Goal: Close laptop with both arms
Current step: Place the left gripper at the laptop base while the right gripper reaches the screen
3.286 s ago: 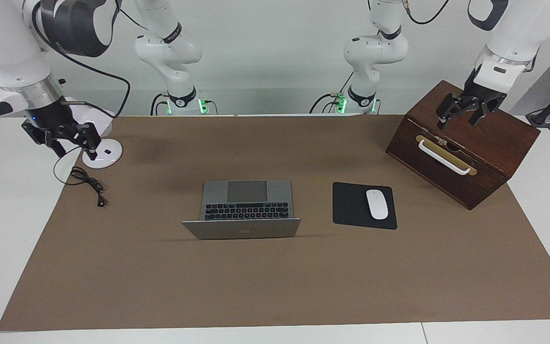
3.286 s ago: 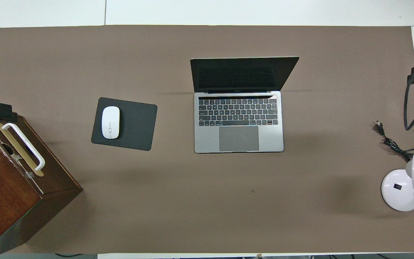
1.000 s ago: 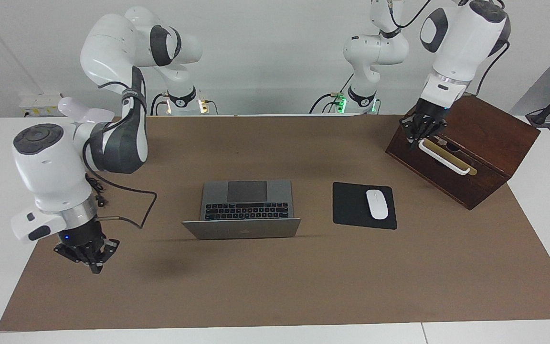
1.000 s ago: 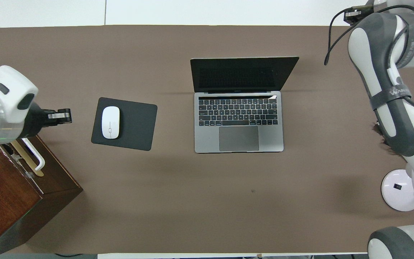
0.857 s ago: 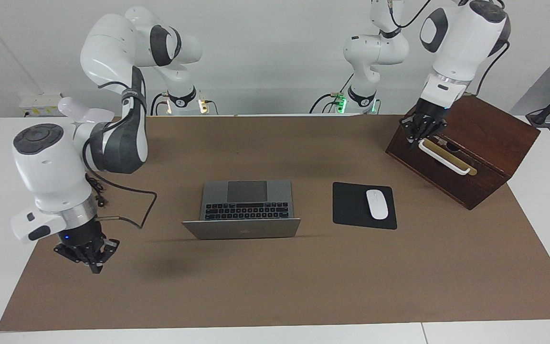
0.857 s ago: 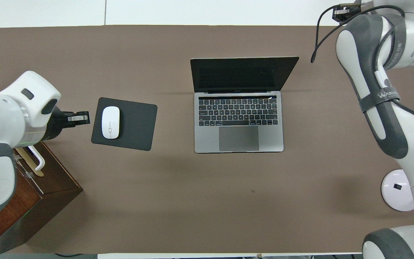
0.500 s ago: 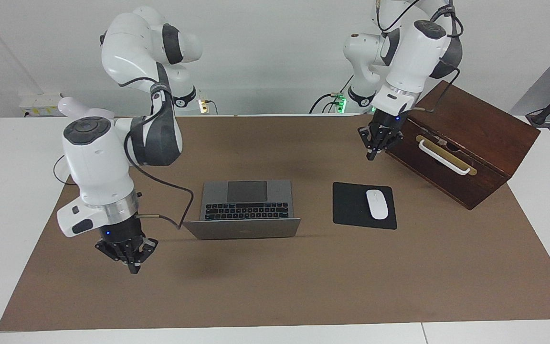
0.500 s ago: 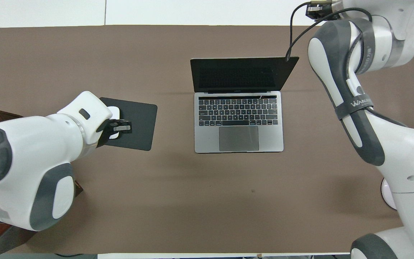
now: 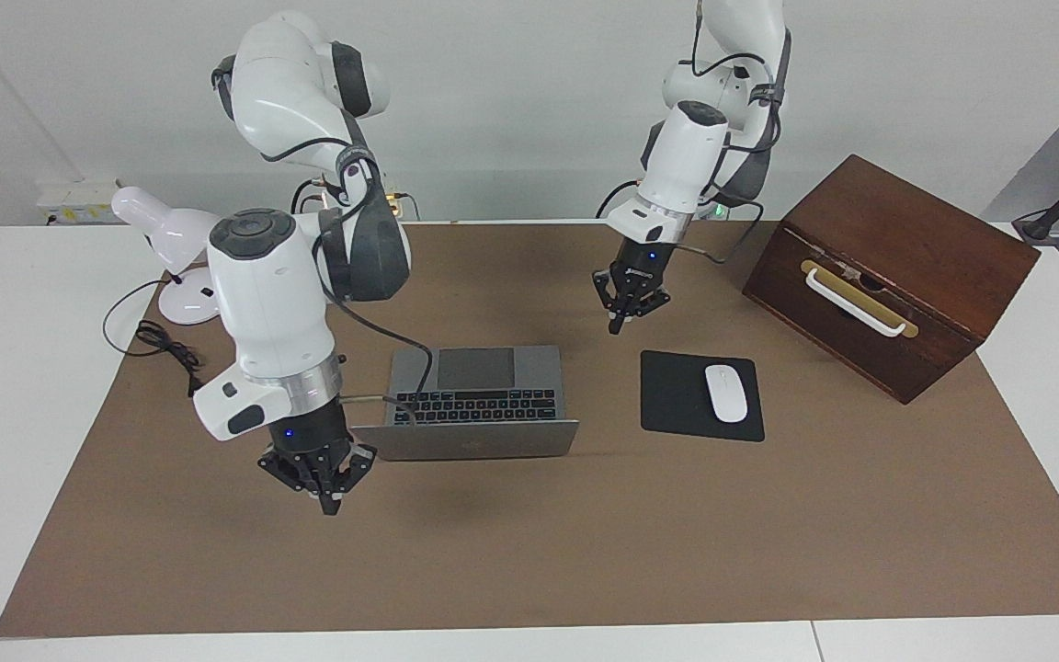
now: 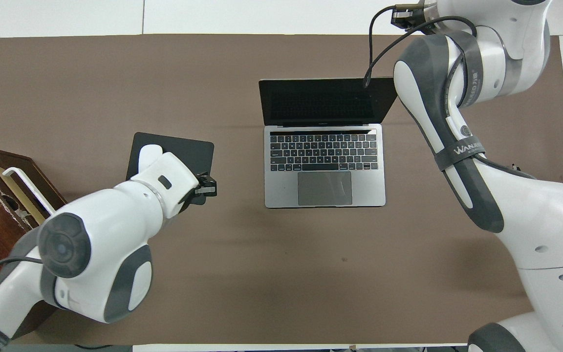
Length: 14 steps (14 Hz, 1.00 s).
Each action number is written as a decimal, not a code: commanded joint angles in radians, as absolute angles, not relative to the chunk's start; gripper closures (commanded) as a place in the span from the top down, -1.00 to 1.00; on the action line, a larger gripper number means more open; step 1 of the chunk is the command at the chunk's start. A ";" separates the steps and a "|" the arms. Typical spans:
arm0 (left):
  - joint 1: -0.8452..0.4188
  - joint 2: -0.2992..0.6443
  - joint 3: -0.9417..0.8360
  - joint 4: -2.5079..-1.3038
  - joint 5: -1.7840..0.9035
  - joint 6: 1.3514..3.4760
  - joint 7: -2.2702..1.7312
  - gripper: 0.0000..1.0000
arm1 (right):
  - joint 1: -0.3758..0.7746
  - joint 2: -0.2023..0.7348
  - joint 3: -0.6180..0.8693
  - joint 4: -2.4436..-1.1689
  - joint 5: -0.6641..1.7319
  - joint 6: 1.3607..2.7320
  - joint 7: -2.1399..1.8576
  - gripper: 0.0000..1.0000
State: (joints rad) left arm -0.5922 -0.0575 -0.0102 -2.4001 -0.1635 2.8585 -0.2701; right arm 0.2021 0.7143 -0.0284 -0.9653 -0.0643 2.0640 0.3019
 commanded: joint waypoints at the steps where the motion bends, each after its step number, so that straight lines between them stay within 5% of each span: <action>1: -0.652 -0.023 0.006 -2.437 -0.192 3.003 -0.284 -1.00 | 0.201 0.706 -0.021 -0.969 -0.072 2.079 0.307 -1.00; 5: -0.719 0.037 0.006 -2.450 -0.192 3.120 -0.285 -1.00 | 0.202 0.704 -0.021 -0.969 -0.075 2.079 0.302 -1.00; 11: -0.765 0.282 0.006 -2.454 -0.190 3.489 -0.291 -1.00 | 0.250 0.704 -0.021 -0.969 -0.077 2.080 0.259 -1.00; 14: -0.776 0.305 0.006 -2.450 -0.190 3.501 -0.290 -1.00 | 0.281 0.704 -0.023 -0.969 -0.075 2.082 0.262 -1.00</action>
State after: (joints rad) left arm -0.7495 0.2989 -0.0086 -2.4536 -0.1646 3.4937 -0.2951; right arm 0.2704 0.7103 -0.0258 -0.9649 -0.0650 2.0641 0.2788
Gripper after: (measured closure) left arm 0.991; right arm 0.991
